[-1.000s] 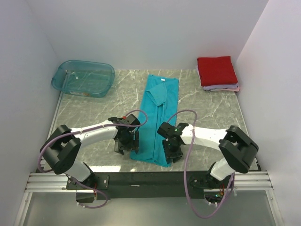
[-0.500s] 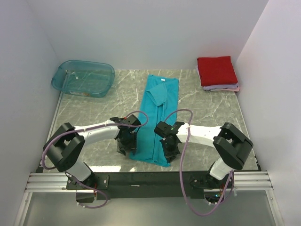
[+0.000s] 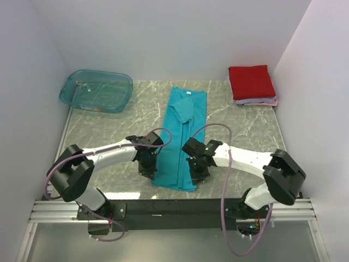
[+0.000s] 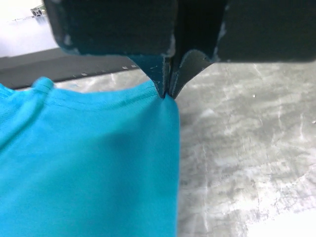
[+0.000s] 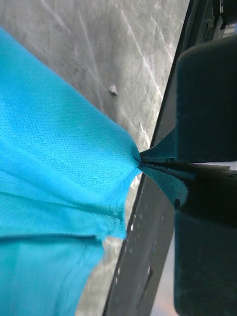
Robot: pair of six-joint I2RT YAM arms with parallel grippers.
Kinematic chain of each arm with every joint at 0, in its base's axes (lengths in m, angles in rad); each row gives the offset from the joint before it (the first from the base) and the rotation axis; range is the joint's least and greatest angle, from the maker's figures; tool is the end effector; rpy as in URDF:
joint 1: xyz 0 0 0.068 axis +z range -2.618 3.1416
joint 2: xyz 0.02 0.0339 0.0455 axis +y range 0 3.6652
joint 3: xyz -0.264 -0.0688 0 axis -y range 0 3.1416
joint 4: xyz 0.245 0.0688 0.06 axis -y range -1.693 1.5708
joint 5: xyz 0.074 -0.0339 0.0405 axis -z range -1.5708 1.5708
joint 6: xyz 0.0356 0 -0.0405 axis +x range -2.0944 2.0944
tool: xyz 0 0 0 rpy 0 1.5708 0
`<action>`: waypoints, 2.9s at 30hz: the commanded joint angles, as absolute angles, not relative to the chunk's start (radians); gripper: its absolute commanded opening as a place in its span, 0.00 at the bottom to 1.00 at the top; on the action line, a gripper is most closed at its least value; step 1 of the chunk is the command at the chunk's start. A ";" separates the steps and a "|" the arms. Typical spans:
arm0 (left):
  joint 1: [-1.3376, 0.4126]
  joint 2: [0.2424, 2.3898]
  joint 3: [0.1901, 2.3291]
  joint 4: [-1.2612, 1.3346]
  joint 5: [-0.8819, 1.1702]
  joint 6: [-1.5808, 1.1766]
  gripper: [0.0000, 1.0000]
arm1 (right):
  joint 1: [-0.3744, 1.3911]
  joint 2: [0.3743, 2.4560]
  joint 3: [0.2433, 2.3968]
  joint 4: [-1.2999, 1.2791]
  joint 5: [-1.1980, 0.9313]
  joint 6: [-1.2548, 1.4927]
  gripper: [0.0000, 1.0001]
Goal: Fold and stack the t-shirts
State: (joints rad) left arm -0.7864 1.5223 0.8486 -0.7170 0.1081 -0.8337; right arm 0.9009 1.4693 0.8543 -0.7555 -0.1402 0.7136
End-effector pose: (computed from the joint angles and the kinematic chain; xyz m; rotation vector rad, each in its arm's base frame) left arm 0.1779 -0.1837 0.1636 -0.0578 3.0790 -0.3163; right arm 0.1511 0.1988 0.1767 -0.3098 3.0662 0.3733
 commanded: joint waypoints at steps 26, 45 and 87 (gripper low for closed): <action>-0.523 1.862 1.588 -0.592 -0.087 -0.611 0.01 | 0.446 1.638 1.374 -0.716 0.034 0.405 0.00; -0.503 2.075 1.646 -0.374 -0.133 -0.520 0.06 | 0.339 1.847 1.384 -0.503 0.015 0.336 0.00; -0.663 1.936 1.224 -0.310 -0.100 -0.946 0.40 | 0.517 1.907 1.292 -0.238 -0.091 0.262 0.16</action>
